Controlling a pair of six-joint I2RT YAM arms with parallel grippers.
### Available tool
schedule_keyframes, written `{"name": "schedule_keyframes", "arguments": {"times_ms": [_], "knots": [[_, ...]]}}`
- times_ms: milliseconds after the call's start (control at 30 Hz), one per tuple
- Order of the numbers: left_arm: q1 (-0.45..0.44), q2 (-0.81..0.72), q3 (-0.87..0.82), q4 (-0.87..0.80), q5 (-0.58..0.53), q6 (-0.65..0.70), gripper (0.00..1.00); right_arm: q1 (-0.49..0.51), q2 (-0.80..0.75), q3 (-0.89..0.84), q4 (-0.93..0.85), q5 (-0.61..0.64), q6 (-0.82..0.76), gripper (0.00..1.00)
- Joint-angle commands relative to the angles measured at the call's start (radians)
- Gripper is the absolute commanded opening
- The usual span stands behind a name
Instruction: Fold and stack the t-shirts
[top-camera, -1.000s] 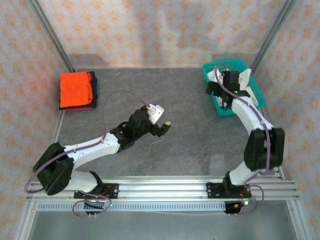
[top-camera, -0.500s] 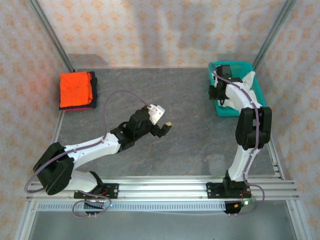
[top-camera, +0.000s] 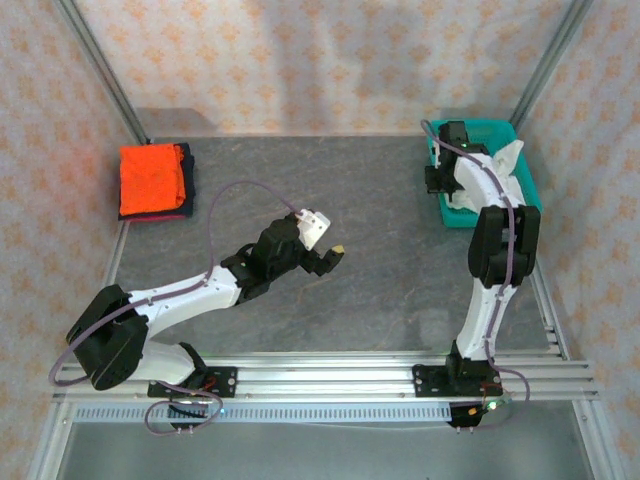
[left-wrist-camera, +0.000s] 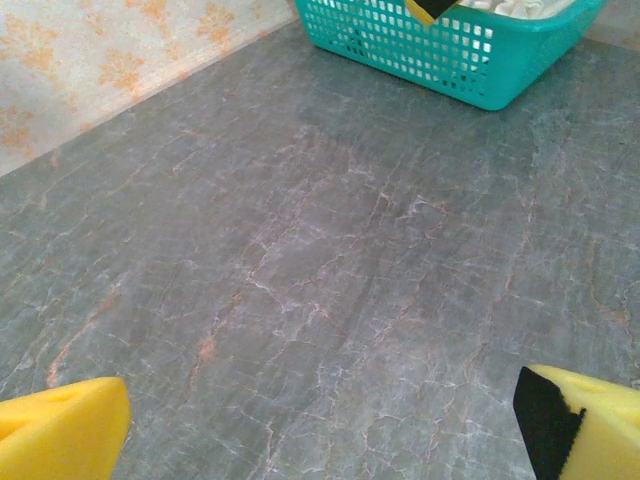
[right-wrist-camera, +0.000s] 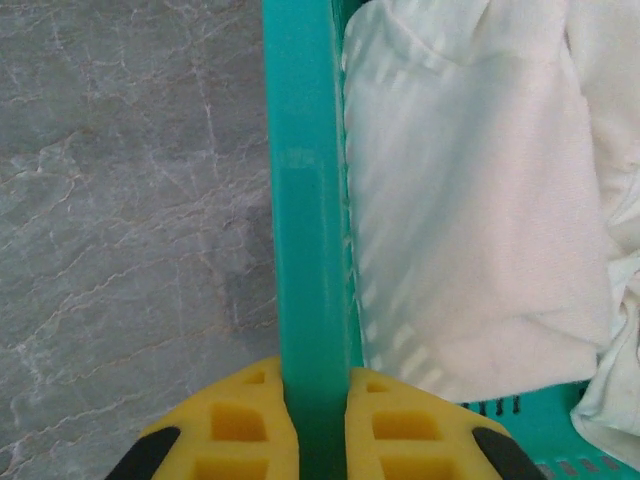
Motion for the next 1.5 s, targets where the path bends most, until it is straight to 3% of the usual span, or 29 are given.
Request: {"name": "schedule_keyframes", "arguments": {"times_ms": [0,267,333,533,633,833,1000,1267,1367,1467], "knots": [[-0.012,-0.021,0.017,-0.005,0.011,0.004,1.00,-0.014,0.045,0.084,-0.069,0.044,-0.062,0.09],[-0.021,-0.063,-0.026,0.015,-0.011,-0.014,1.00,-0.045,0.086,0.169,-0.096,0.072,-0.051,0.06],[-0.021,-0.068,-0.032,0.012,-0.012,-0.013,1.00,-0.045,0.090,0.185,-0.107,0.065,-0.045,0.10],[-0.021,-0.076,-0.036,0.008,-0.011,-0.002,1.00,-0.045,0.009,0.177,-0.086,0.004,0.034,0.58],[-0.023,-0.080,-0.038,0.017,-0.003,-0.001,1.00,-0.048,-0.085,0.086,0.033,-0.007,0.094,0.74],[-0.060,-0.094,-0.090,0.145,-0.011,0.065,1.00,-0.125,-0.128,-0.003,0.167,-0.058,0.328,0.90],[-0.065,-0.099,-0.067,0.154,0.051,0.030,1.00,-0.176,-0.063,0.015,0.173,-0.124,0.440,0.90],[-0.068,-0.090,-0.057,0.198,0.101,-0.052,1.00,-0.182,0.080,0.088,0.132,-0.202,0.446,0.83],[-0.070,-0.090,-0.059,0.199,0.100,-0.063,1.00,-0.181,0.100,0.116,0.104,-0.219,0.445,0.57],[-0.072,-0.090,-0.061,0.187,0.097,-0.063,1.00,-0.180,0.062,0.103,0.112,-0.209,0.448,0.21]]}}
